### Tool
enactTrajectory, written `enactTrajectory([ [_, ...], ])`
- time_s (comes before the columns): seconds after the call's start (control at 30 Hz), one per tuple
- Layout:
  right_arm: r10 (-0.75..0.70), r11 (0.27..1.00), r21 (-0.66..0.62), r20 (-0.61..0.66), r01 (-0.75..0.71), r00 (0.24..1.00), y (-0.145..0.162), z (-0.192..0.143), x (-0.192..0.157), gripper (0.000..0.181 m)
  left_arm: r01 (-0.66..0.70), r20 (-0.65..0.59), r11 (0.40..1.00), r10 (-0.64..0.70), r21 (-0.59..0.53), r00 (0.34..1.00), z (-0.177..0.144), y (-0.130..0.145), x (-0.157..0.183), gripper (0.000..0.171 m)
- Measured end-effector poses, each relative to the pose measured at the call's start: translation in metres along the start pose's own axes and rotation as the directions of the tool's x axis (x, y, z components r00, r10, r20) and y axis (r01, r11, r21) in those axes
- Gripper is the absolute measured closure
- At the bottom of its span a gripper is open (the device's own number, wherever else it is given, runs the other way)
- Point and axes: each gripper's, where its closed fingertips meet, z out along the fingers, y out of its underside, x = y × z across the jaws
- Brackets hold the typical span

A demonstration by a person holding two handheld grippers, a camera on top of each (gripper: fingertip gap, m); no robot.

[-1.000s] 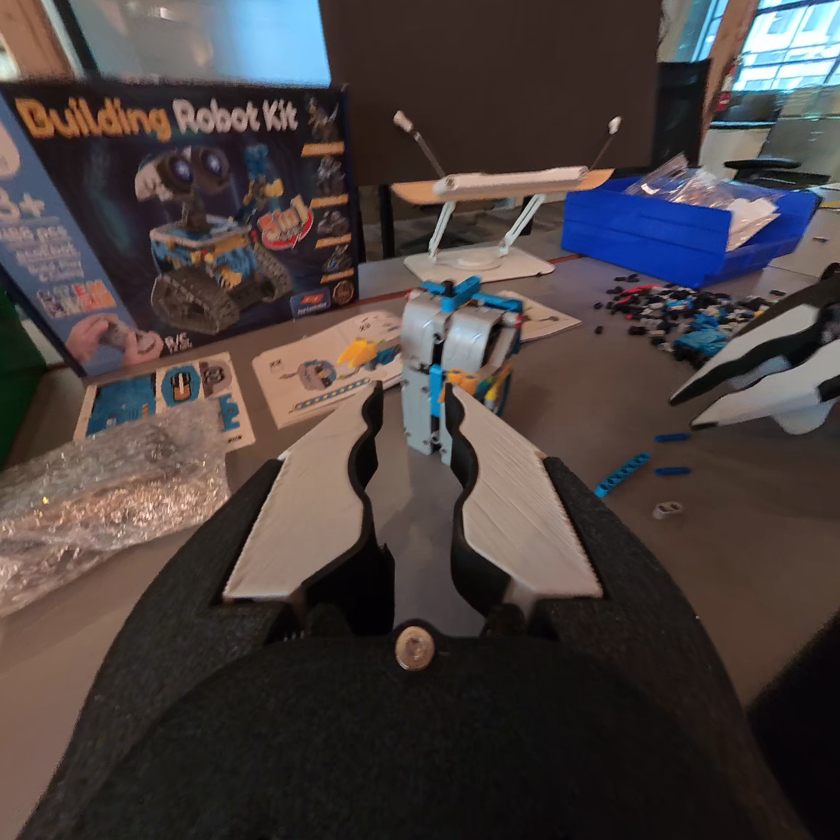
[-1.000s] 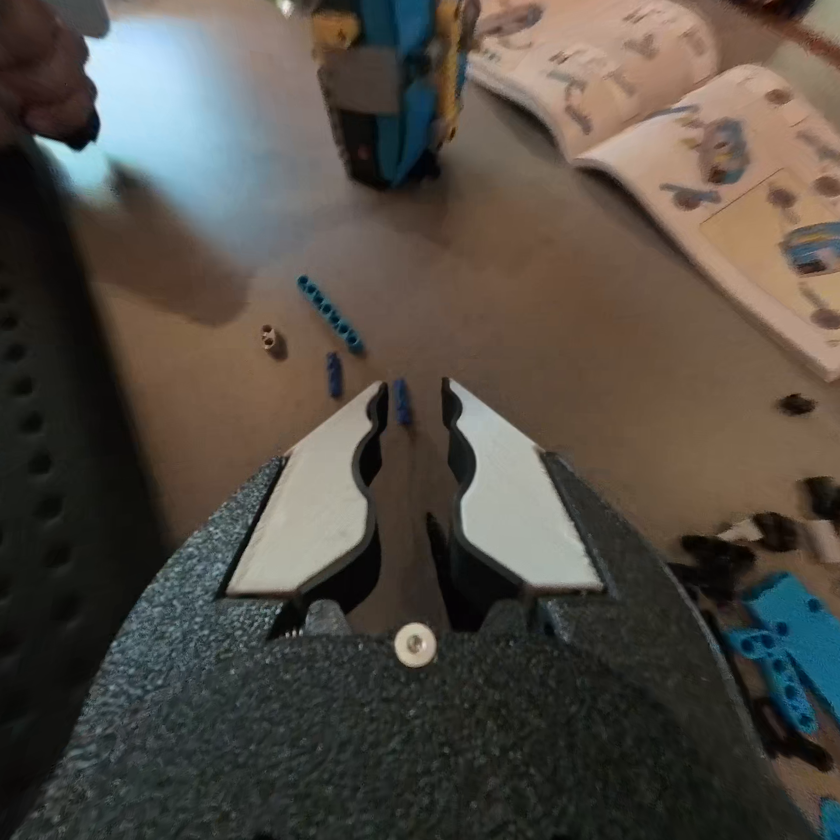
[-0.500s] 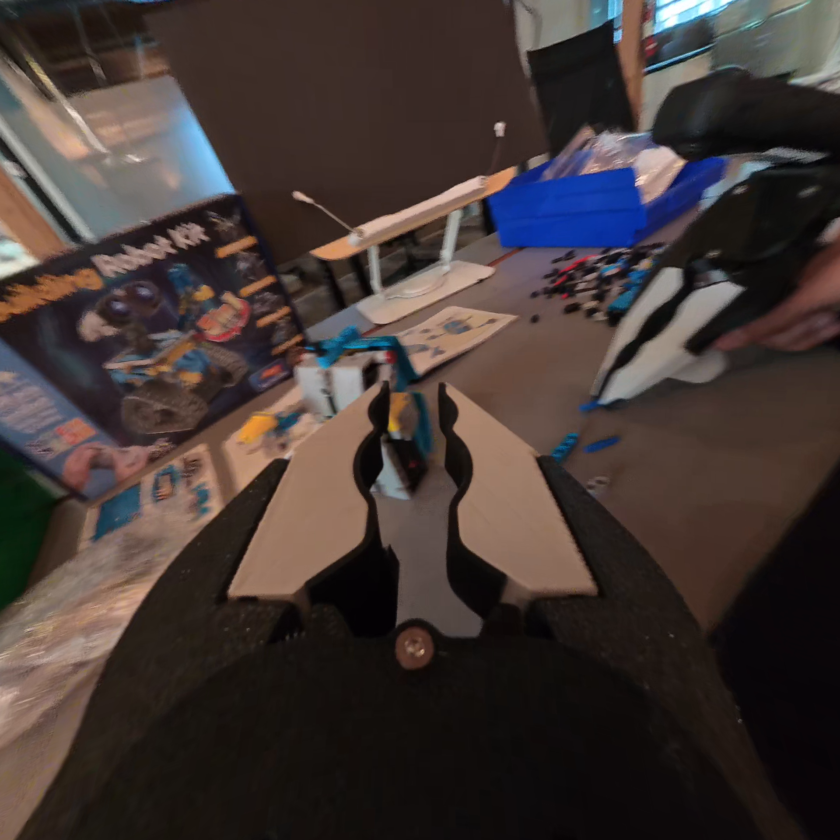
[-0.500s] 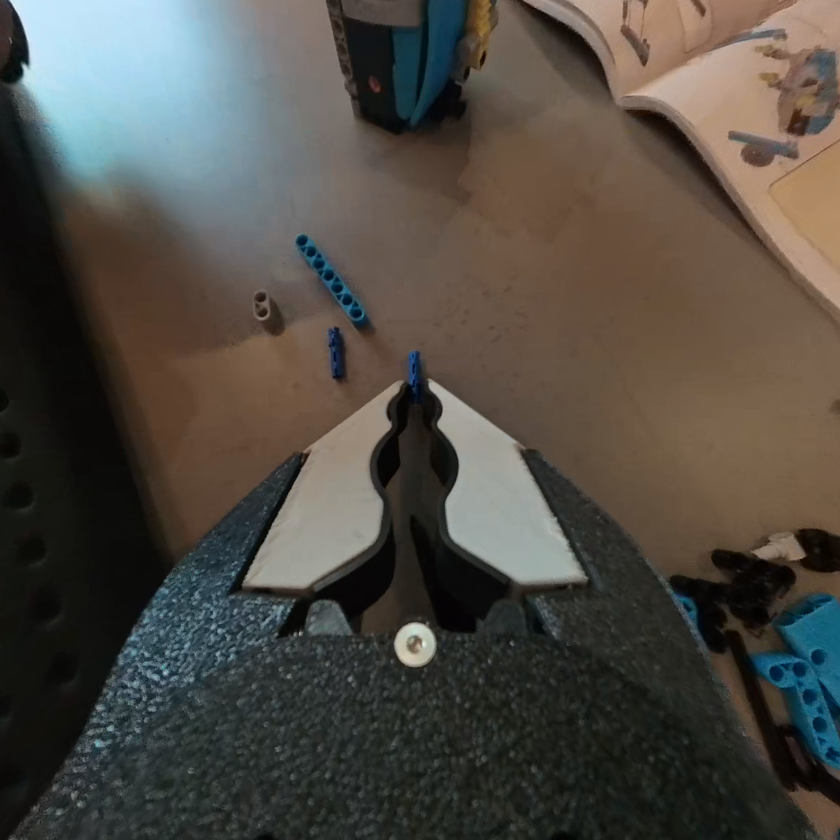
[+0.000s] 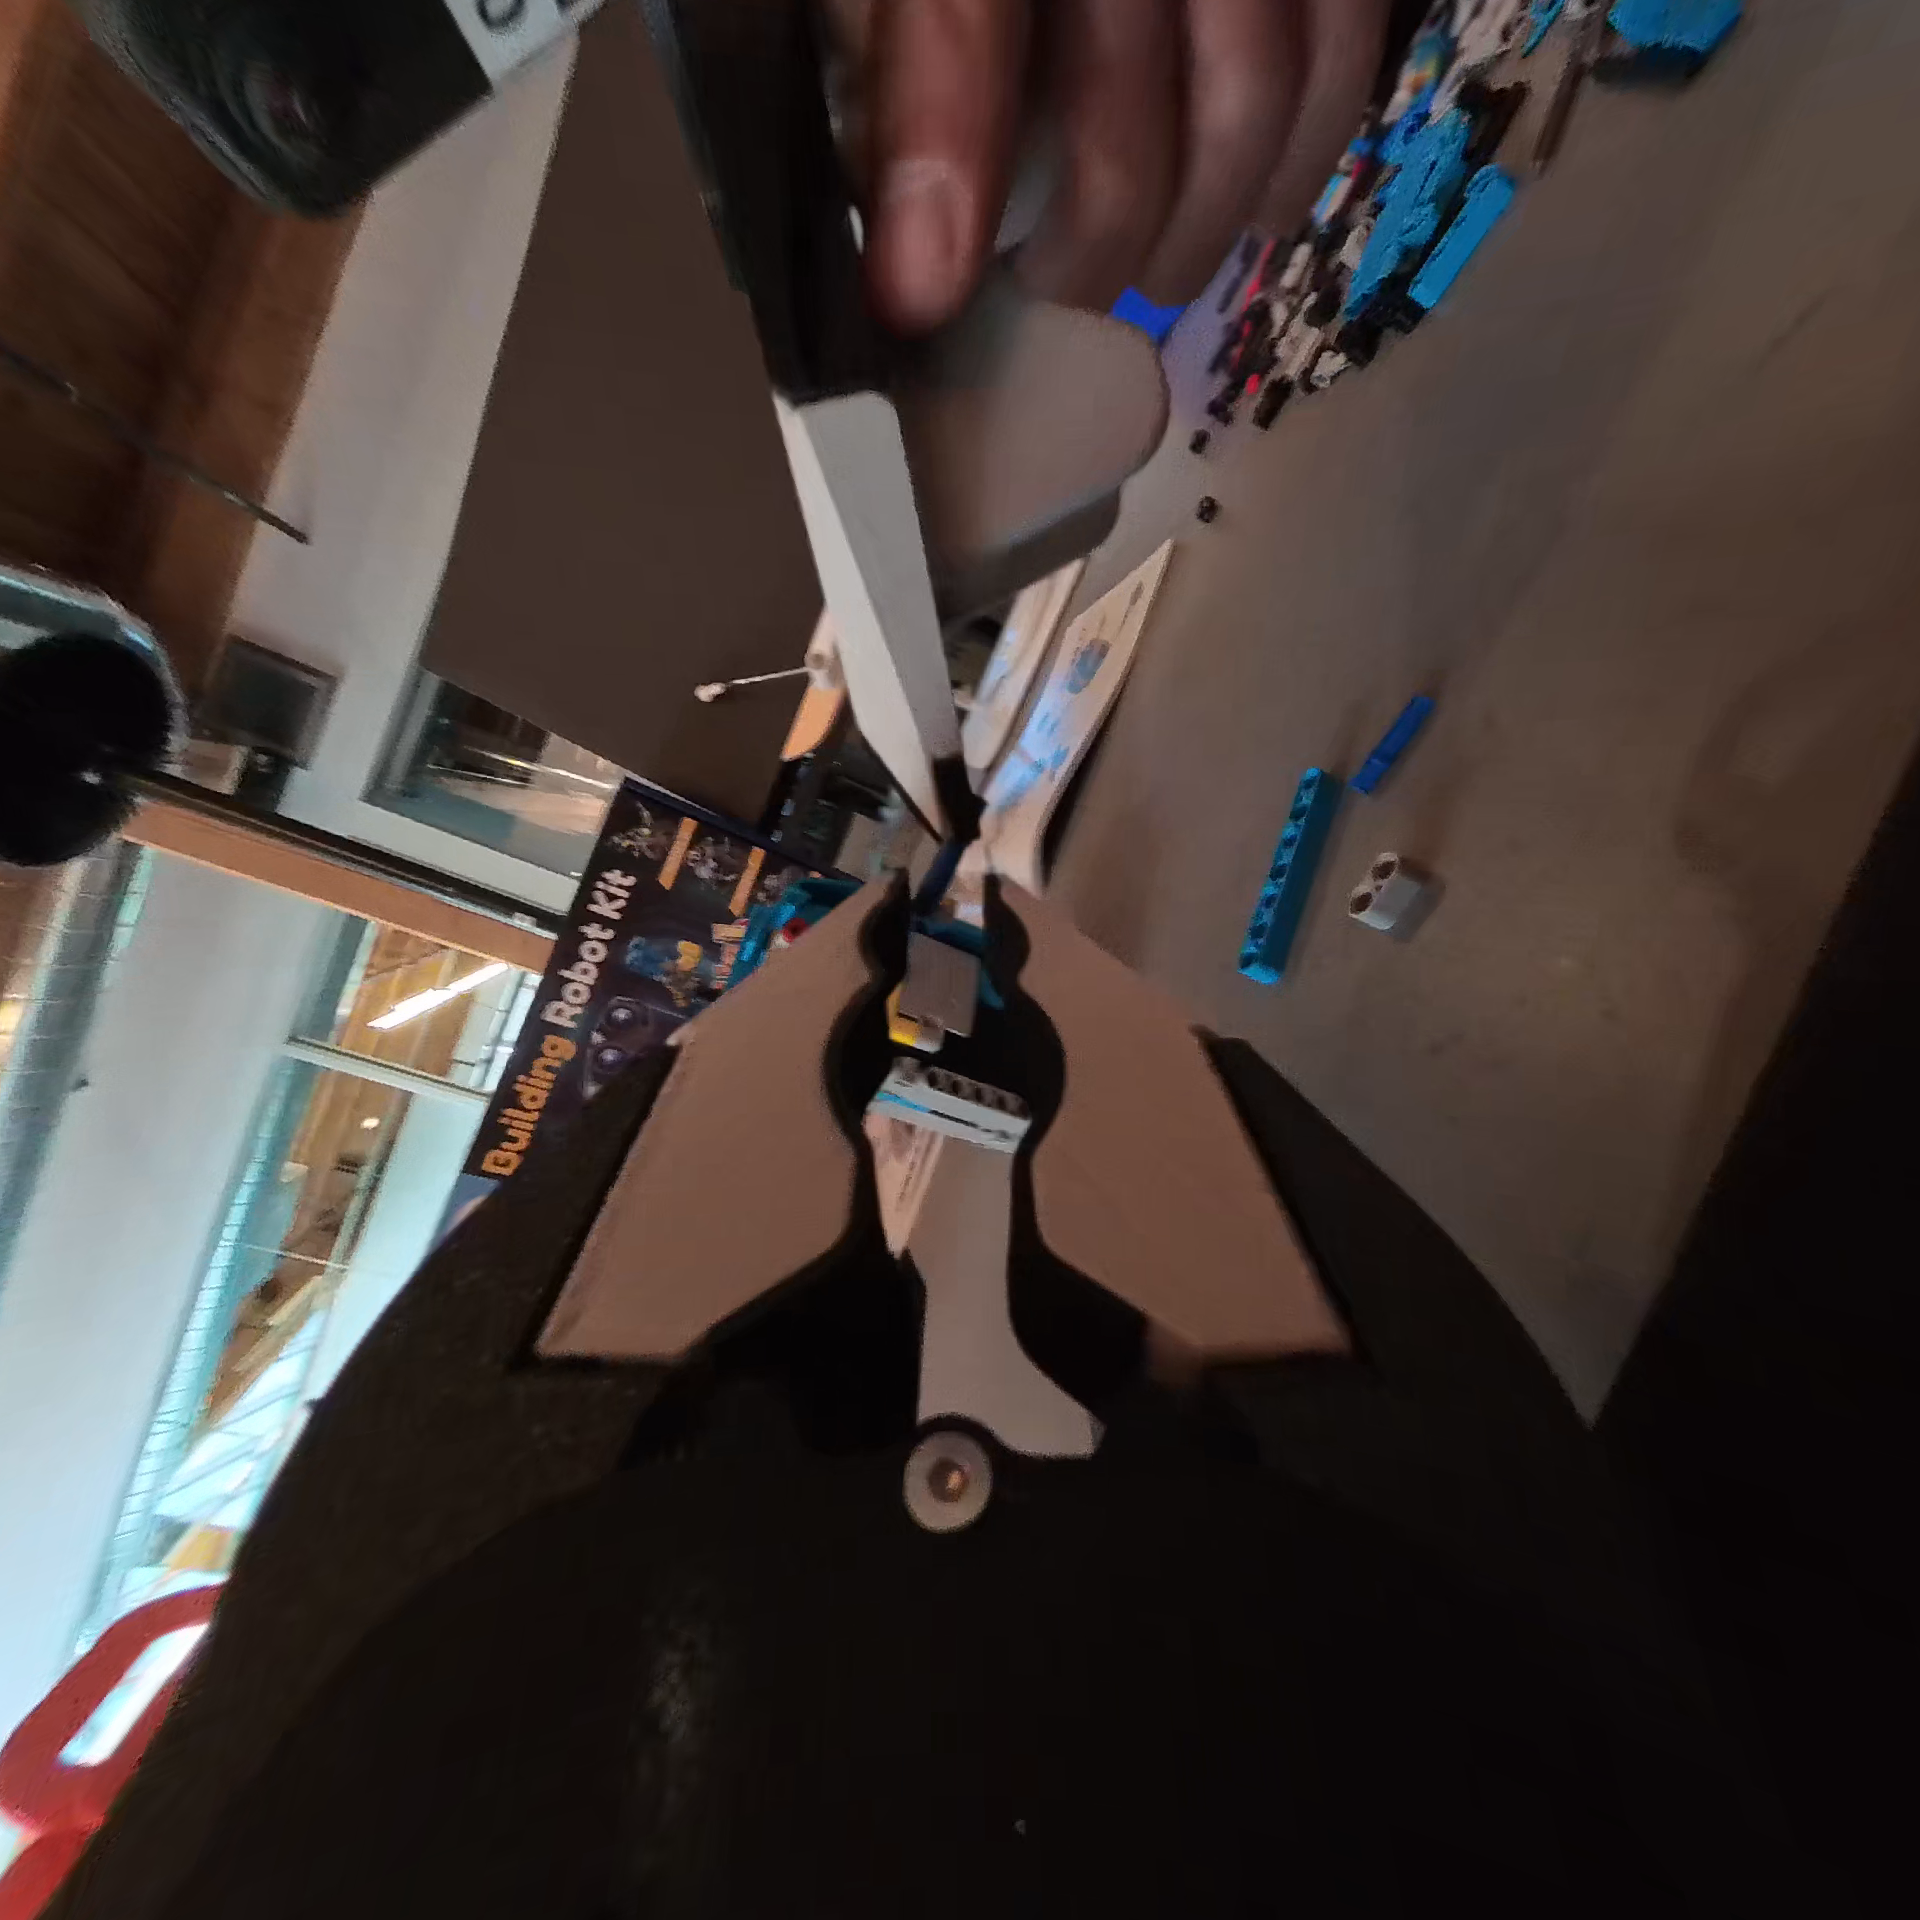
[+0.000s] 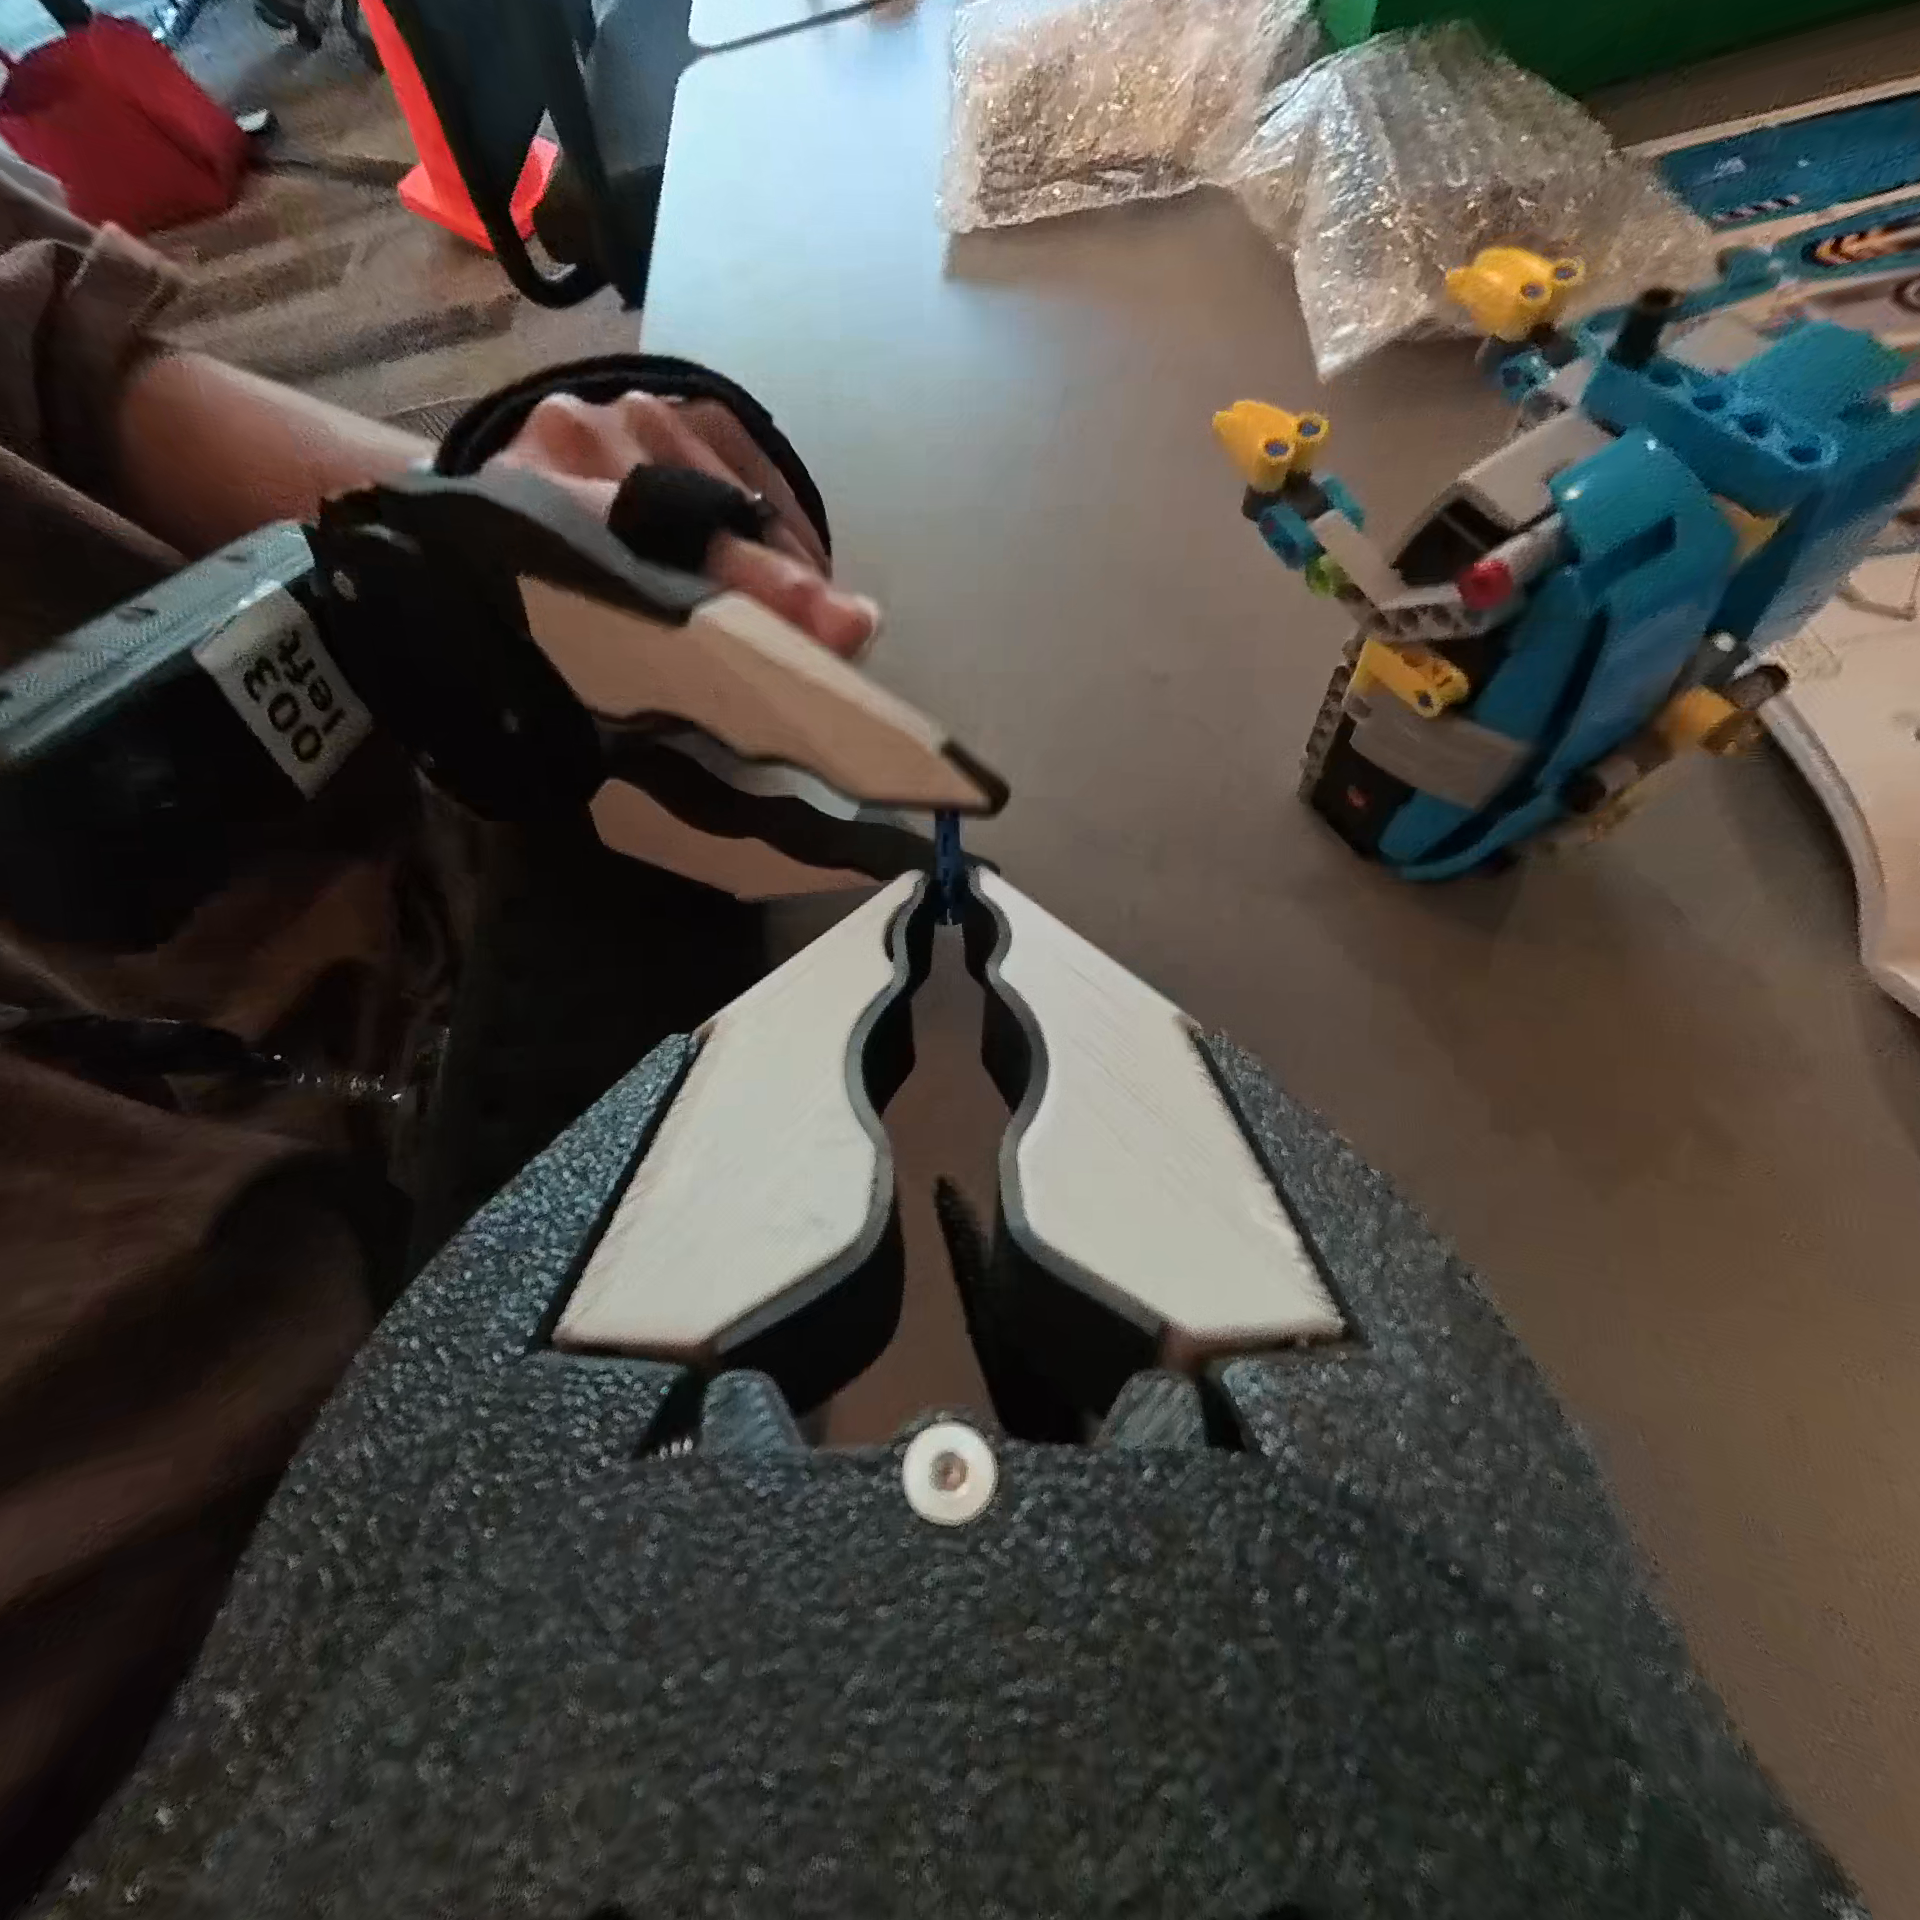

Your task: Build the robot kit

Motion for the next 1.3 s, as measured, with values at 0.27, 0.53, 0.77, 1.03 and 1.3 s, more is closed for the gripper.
enactTrajectory([
  [0.27, 0.055, 0.959, 0.275, 0.068, -0.071, 0.996, -0.025, 0.0, 0.002, 0.174, 0.117, 0.069, 0.993, -0.116, -0.009, 0.991, -0.002, 0.003, -0.024, 0.168],
  [0.53, -0.02, 0.943, 0.332, -0.046, 0.034, 0.999, -0.027, 0.002, 0.001, 0.168, 0.131, 0.063, 0.991, -0.129, -0.027, 0.99, -0.001, 0.008, -0.023, 0.168],
  [0.77, -0.042, 0.948, 0.31, -0.101, 0.072, 0.994, -0.025, 0.005, 0.004, 0.175, 0.128, 0.046, 0.991, -0.127, -0.028, 0.991, -0.002, 0.008, -0.019, 0.168],
  [1.03, -0.039, 0.95, 0.307, -0.072, 0.059, 0.997, -0.023, 0.005, 0.003, 0.176, 0.161, 0.016, 0.987, -0.16, -0.012, 0.987, -0.003, 0.006, -0.017, 0.168],
  [1.3, -0.08, 0.95, 0.279, -0.217, 0.141, 0.973, -0.013, -0.025, 0.017, 0.176, 0.304, -0.116, 0.952, -0.307, -0.048, 0.944, 0.002, 0.009, -0.001, 0.149],
])
